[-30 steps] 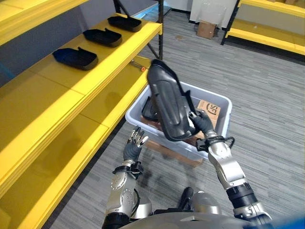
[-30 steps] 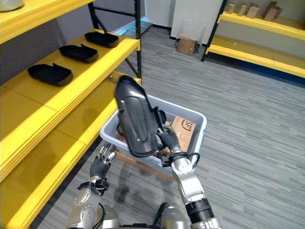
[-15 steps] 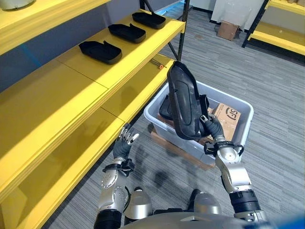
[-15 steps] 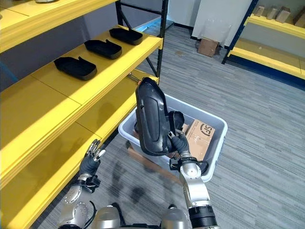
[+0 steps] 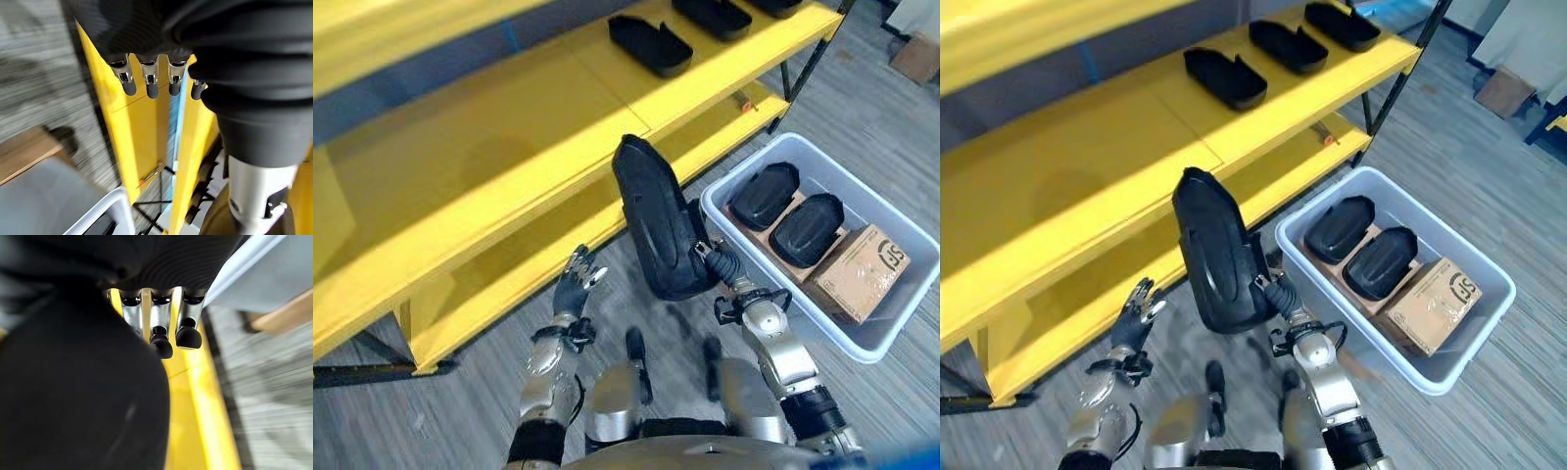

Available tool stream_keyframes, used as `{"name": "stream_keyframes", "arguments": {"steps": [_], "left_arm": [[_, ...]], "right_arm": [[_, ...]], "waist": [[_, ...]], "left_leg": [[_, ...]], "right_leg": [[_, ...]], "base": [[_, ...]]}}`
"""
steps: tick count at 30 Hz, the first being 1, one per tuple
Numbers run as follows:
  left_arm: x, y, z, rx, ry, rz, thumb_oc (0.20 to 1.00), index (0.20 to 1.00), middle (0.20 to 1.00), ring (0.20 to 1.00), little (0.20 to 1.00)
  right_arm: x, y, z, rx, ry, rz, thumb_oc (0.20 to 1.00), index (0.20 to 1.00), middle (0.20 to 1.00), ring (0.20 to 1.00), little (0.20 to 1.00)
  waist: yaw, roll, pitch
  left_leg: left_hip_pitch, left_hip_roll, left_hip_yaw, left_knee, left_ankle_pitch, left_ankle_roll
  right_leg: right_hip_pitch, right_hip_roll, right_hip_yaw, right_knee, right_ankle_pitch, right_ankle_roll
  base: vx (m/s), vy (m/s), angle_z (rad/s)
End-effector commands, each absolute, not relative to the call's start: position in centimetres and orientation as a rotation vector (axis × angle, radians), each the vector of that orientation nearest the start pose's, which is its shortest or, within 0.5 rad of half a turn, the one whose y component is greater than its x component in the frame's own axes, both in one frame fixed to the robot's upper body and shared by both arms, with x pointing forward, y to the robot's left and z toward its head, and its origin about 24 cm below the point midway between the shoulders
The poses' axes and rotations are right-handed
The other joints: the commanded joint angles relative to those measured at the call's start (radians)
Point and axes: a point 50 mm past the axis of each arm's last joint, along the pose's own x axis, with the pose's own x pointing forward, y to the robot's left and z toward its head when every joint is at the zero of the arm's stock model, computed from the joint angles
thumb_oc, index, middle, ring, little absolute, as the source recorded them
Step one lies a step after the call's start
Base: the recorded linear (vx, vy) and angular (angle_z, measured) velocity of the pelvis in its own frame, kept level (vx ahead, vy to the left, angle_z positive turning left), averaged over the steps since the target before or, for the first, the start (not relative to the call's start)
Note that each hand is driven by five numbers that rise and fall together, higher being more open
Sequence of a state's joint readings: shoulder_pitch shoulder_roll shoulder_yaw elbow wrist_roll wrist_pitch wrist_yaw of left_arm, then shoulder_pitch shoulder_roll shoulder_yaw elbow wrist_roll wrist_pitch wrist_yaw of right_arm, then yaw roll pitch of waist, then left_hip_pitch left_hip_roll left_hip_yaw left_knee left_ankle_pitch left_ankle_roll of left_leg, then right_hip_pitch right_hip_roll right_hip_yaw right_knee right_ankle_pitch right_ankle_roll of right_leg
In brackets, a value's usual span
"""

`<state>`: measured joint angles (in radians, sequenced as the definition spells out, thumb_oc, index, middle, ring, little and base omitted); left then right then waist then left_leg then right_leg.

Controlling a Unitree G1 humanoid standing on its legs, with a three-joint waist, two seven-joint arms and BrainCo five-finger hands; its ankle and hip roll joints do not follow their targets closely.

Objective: Move parts from the plastic box to the shelf.

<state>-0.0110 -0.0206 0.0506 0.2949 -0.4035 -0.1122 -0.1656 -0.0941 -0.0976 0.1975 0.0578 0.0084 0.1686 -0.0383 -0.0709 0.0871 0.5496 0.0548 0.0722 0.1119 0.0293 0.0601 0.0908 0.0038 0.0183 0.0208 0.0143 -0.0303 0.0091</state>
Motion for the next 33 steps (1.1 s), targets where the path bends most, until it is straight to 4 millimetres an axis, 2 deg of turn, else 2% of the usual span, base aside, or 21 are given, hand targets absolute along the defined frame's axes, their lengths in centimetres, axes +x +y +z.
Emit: {"name": "stream_keyframes", "arguments": {"steps": [1, 3, 4, 6, 9, 13, 18, 22, 23, 25, 26, 27, 28, 29, 30, 31, 32, 33], "left_arm": [[24.7, 16.2, 1.0, -0.424, 0.007, -0.03, 1.0, 1.0, 1.0, 1.0, 1.0], [24.9, 15.7, 1.1, -0.42, 0.004, -0.054, 1.0, 1.0, 1.0, 1.0, 1.0], [24.9, 15.7, 1.1, -0.419, 0.004, -0.054, 1.0, 1.0, 1.0, 1.0, 1.0], [24.2, 15.5, 0.5, -0.437, 0.023, -0.037, 1.0, 1.0, 1.0, 1.0, 1.0], [23.8, 15.4, 0.3, -0.449, 0.027, -0.023, 1.0, 1.0, 1.0, 1.0, 1.0], [23.4, 15.1, 0.1, -0.458, 0.029, -0.013, 1.0, 1.0, 1.0, 1.0, 1.0], [23.3, 15.0, 0.1, -0.461, 0.028, -0.011, 1.0, 1.0, 1.0, 1.0, 1.0], [23.2, 15.4, 0.3, -0.455, 0.017, 0.008, 1.0, 1.0, 1.0, 1.0, 1.0], [23.2, 15.4, 0.4, -0.457, 0.012, 0.009, 1.0, 1.0, 1.0, 1.0, 1.0], [23.3, 15.2, 0.6, -0.463, 0.005, 0.0, 1.0, 1.0, 1.0, 1.0, 1.0], [23.4, 14.7, 0.7, -0.469, 0.008, -0.019, 1.0, 1.0, 1.0, 1.0, 1.0], [23.5, 14.4, 0.7, -0.475, 0.014, -0.03, 1.0, 1.0, 1.0, 1.0, 1.0], [23.6, 14.3, 0.5, -0.474, 0.024, -0.039, 1.0, 1.0, 1.0, 1.0, 1.0], [23.6, 14.3, 0.5, -0.474, 0.023, -0.039, 1.0, 1.0, 1.0, 1.0, 1.0], [23.7, 13.9, 0.4, -0.465, 0.037, -0.07, 1.0, 1.0, 1.0, 1.0, 1.0], [23.7, 13.9, 0.4, -0.465, 0.038, -0.07, 1.0, 1.0, 1.0, 1.0, 1.0], [24.0, 13.7, 0.6, -0.453, 0.036, -0.088, 1.0, 1.0, 1.0, 1.0, 1.0], [24.1, 13.9, 0.5, -0.456, 0.037, -0.085, 1.0, 1.0, 1.0, 1.0, 1.0]], "right_arm": [[28.7, -10.1, 8.7, -0.003, -0.112, 0.167, 0.2, 0.2, 0.2, 0.2, 0.2], [28.8, -10.6, 9.0, -0.007, -0.128, 0.141, 0.2, 0.2, 0.2, 0.2, 0.2], [28.8, -10.6, 9.0, -0.007, -0.128, 0.141, 0.2, 0.2, 0.2, 0.2, 0.2], [29.0, -11.4, 9.1, -0.036, -0.137, 0.119, 0.2, 0.2, 0.2, 0.2, 0.2], [28.9, -11.7, 8.9, -0.033, -0.126, 0.097, 0.2, 0.2, 0.2, 0.2, 0.2], [28.6, -11.7, 8.5, -0.016, -0.113, 0.097, 0.2, 0.2, 0.2, 0.2, 0.2], [28.6, -11.6, 8.5, -0.003, -0.109, 0.097, 0.2, 0.2, 0.2, 0.2, 0.2], [29.0, -10.4, 8.7, 0.0, -0.102, 0.144, 0.2, 0.2, 0.2, 0.2, 0.2], [29.0, -10.2, 8.8, 0.0, -0.104, 0.152, 0.2, 0.2, 0.2, 0.2, 0.2], [29.1, -9.9, 9.1, -0.003, -0.111, 0.163, 0.2, 0.2, 0.2, 0.2, 0.2], [29.2, -9.7, 9.0, -0.006, -0.104, 0.163, 0.2, 0.2, 0.2, 0.2, 0.2], [29.3, -9.4, 9.1, -0.004, -0.107, 0.169, 0.2, 0.2, 0.2, 0.2, 0.2], [29.4, -9.5, 9.2, -0.012, -0.113, 0.168, 0.2, 0.2, 0.2, 0.2, 0.2], [29.4, -9.4, 9.2, -0.011, -0.113, 0.168, 0.2, 0.2, 0.2, 0.2, 0.2], [29.4, -9.9, 8.8, -0.026, -0.097, 0.164, 0.2, 0.2, 0.2, 0.2, 0.2], [29.4, -9.9, 8.8, -0.026, -0.096, 0.164, 0.2, 0.2, 0.2, 0.2, 0.2], [29.4, -10.1, 8.8, -0.034, -0.097, 0.16, 0.2, 0.2, 0.2, 0.2, 0.2], [29.2, -9.9, 8.6, -0.032, -0.09, 0.181, 0.2, 0.2, 0.2, 0.2, 0.2]], "waist": [[-0.043, -0.015, -0.03], [-0.031, -0.04, -0.042], [-0.035, -0.042, -0.038], [-0.025, -0.035, -0.075], [-0.012, -0.038, -0.104], [0.008, -0.053, -0.155], [0.016, -0.052, -0.189], [0.042, -0.05, -0.205], [0.047, -0.057, -0.201], [0.06, -0.089, -0.181], [0.093, -0.126, -0.136], [0.104, -0.133, -0.117], [0.106, -0.142, -0.113], [0.109, -0.143, -0.112], [0.11, -0.141, -0.123], [0.11, -0.143, -0.126], [0.107, -0.144, -0.13], [0.116, -0.133, -0.14]], "left_leg": [[0.27, 0.0, 0.008, -0.117, -0.025, -0.124], [0.289, -0.015, -0.002, -0.117, -0.034, -0.12], [0.292, -0.015, -0.006, -0.117, -0.033, -0.119], [0.313, 0.007, -0.008, -0.117, -0.014, -0.116], [0.313, 0.031, 0.0, -0.117, -0.012, -0.113], [0.302, 0.075, 0.028, -0.117, -0.022, -0.111], [0.292, 0.096, 0.034, -0.117, -0.016, -0.11], [0.3, 0.113, 0.03, -0.116, 0.022, -0.106], [0.284, 0.111, 0.024, -0.073, 0.025, -0.108], [0.211, 0.096, 0.014, 0.093, 0.022, -0.115], [0.166, 0.057, -0.011, 0.214, 0.003, -0.123], [0.159, 0.049, -0.012, 0.207, -0.004, -0.126], [0.144, 0.07, 0.024, 0.145, -0.022, -0.118], [0.149, 0.069, 0.027, 0.14, -0.02, -0.117], [0.104, 0.105, 0.07, 0.018, -0.004, -0.119], [0.107, 0.103, 0.071, 0.006, 0.002, -0.119], [0.057, 0.123, 0.123, -0.093, 0.011, -0.126], [0.035, 0.128, 0.096, -0.105, 0.026, -0.142]], "right_leg": [[-0.04, -0.116, 0.0, 0.001, 0.131, 0.013], [0.037, -0.143, -0.009, 0.007, 0.124, -0.002], [0.043, -0.145, -0.013, 0.005, 0.123, -0.002], [0.096, -0.132, -0.052, 0.038, 0.12, 0.008], [0.13, -0.116, -0.058, 0.029, 0.114, 0.01], [0.18, -0.099, -0.081, 0.0, 0.097, 0.006], [0.197, -0.09, -0.081, -0.006, 0.095, 0.005], [0.209, -0.069, -0.068, 0.031, 0.091, 0.011], [0.217, -0.069, -0.067, 0.03, 0.091, 0.009], [0.241, -0.083, -0.078, 0.023, 0.102, 0.004], [0.284, -0.106, -0.085, 0.023, 0.118, -0.002], [0.307, -0.109, -0.088, 0.018, 0.114, -0.003], [0.318, -0.113, -0.088, 0.009, 0.11, -0.004], [0.319, -0.114, -0.085, 0.008, 0.11, -0.004], [0.338, -0.104, -0.084, 0.0, 0.108, -0.001], [0.337, -0.105, -0.084, -0.001, 0.108, -0.001], [0.354, -0.106, -0.099, -0.009, 0.104, 0.002], [0.379, -0.102, -0.097, -0.018, 0.096, -0.005]], "base": [[0.06, -0.135, 1.28], [0.05, -0.125, 1.12], [0.12, -0.142, 1.08], [0.21, -0.221, 1.25], [0.1, -0.182, -0.07], [0.07, -0.237, -0.1], [0.0, -0.104, -0.05], [0.01, -0.14, 0.05], [-0.03, -0.123, 0.08], [-0.07, -0.191, 0.21], [-0.06, -0.218, 0.46], [-0.03, -0.183, 0.65], [0.01, -0.04, 0.7], [0.08, 0.0, 0.57], [0.08, 0.012, 0.32], [0.12, 0.034, 0.41], [0.18, 0.096, 0.77], [0.24, 0.178, 1.0]]}}
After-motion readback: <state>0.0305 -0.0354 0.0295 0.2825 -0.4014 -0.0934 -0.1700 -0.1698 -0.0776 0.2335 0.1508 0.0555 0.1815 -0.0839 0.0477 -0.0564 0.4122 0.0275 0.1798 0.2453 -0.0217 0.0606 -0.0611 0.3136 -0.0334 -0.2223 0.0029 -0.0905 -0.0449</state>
